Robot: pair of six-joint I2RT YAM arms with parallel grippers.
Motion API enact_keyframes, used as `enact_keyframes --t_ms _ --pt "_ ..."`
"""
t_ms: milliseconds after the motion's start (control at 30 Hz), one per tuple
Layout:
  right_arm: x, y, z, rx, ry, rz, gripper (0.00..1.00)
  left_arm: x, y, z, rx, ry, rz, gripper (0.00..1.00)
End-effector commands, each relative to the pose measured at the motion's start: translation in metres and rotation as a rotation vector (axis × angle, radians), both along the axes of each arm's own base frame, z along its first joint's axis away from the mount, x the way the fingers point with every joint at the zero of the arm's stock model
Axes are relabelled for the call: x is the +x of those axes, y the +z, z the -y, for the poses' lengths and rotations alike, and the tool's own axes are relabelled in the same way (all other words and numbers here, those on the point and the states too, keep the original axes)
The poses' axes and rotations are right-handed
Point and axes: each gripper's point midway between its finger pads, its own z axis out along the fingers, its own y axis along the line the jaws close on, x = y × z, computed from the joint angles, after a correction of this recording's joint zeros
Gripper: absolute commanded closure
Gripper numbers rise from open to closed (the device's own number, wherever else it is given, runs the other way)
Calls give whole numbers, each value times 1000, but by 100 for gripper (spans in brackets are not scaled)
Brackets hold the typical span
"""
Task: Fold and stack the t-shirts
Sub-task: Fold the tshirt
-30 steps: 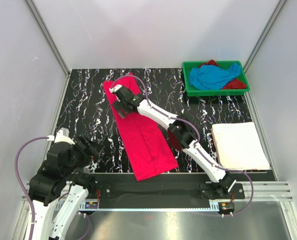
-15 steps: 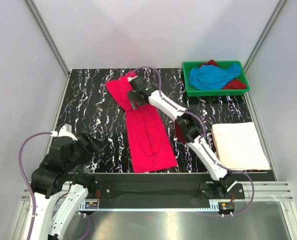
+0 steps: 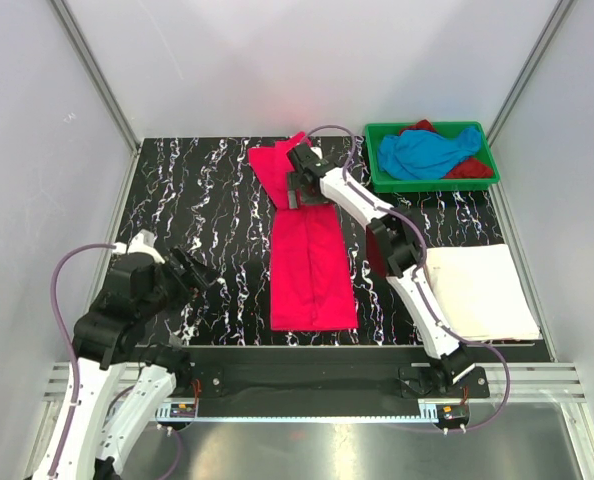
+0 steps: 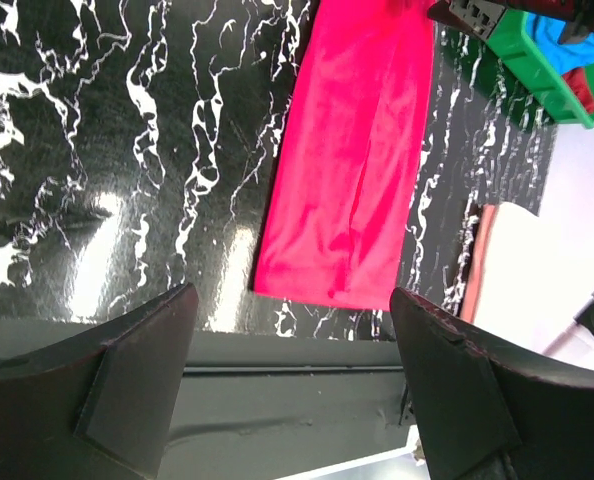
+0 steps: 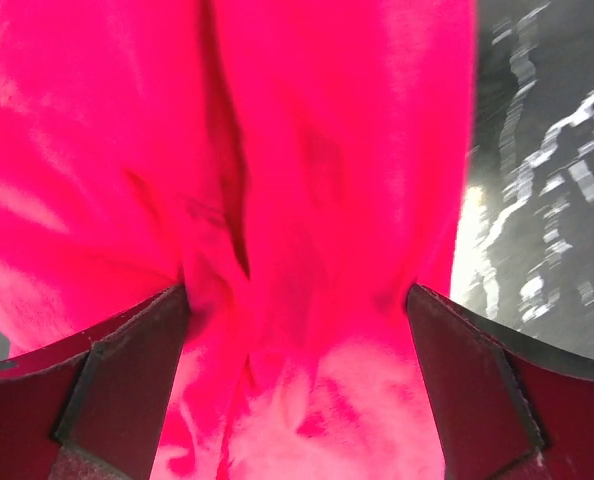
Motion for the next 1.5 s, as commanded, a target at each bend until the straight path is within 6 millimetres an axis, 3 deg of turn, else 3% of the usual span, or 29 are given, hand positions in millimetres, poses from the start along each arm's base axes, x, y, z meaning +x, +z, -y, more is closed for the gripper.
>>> enact_keyframes --t_ms 0,133,300,433,500,533,600,633,667,700,733,767,800,833,900,933,1000,1033,1067,1100,1133,1167,1200,1233,1300,1400,1467 --pt "-37 15 -25 11 66 -63 3 25 15 7 21 -44 78 16" --pt "-44 22 -36 76 38 -104 2 50 21 13 41 -64 100 16" --pt "-34 42 -35 64 53 -49 0 84 27 28 30 -99 111 16" --pt "-34 92 -28 56 129 31 0 115 26 38 66 -154 160 15" --pt "-42 101 -22 39 152 28 0 140 25 42 89 -157 212 16" --pt "-45 123 -19 53 164 57 0 150 25 42 115 -151 238 18" --pt "-55 122 -8 15 193 42 0 179 24 48 132 -147 301 23" --pt "-58 137 0 14 199 63 1 195 15 51 157 -147 295 27" --pt "-56 141 11 10 182 70 0 211 23 56 154 -146 351 37" --pt "-60 129 20 5 183 38 4 221 23 60 154 -153 367 43" --pt "-52 144 23 41 179 91 12 239 18 67 154 -160 362 47" --pt "-46 136 37 44 154 83 18 254 26 72 140 -159 414 51" --pt "-36 141 35 91 162 112 23 264 26 78 137 -165 429 61" --pt "-30 141 36 109 164 124 34 282 15 83 138 -163 416 64" --pt "-16 140 33 174 192 136 43 306 14 91 122 -155 446 66" --pt "-4 132 28 198 198 148 53 324 3 100 107 -167 429 67" --pt "10 138 17 254 235 176 62 343 -6 109 104 -186 429 70" --pt "20 128 13 250 251 186 66 358 -19 113 113 -188 413 70" --pt "30 136 8 259 266 223 74 365 -25 114 116 -182 405 70" --pt "38 123 5 256 276 221 76 373 -30 110 116 -167 401 70" --pt "45 119 6 255 276 225 79 384 -42 110 107 -155 383 71" --pt "55 129 5 273 273 258 86 390 -44 108 98 -140 386 73" --pt "61 112 3 288 272 236 89 397 -49 101 94 -117 377 76" --pt "67 110 7 302 249 243 91 404 -59 100 79 -90 357 85" --pt "78 102 2 342 249 257 99 414 -64 96 43 -69 344 86" --pt "86 97 -5 415 247 269 100 427 -73 104 6 -81 312 85" --pt "92 94 -14 461 250 280 99 437 -89 111 -13 -103 251 86"
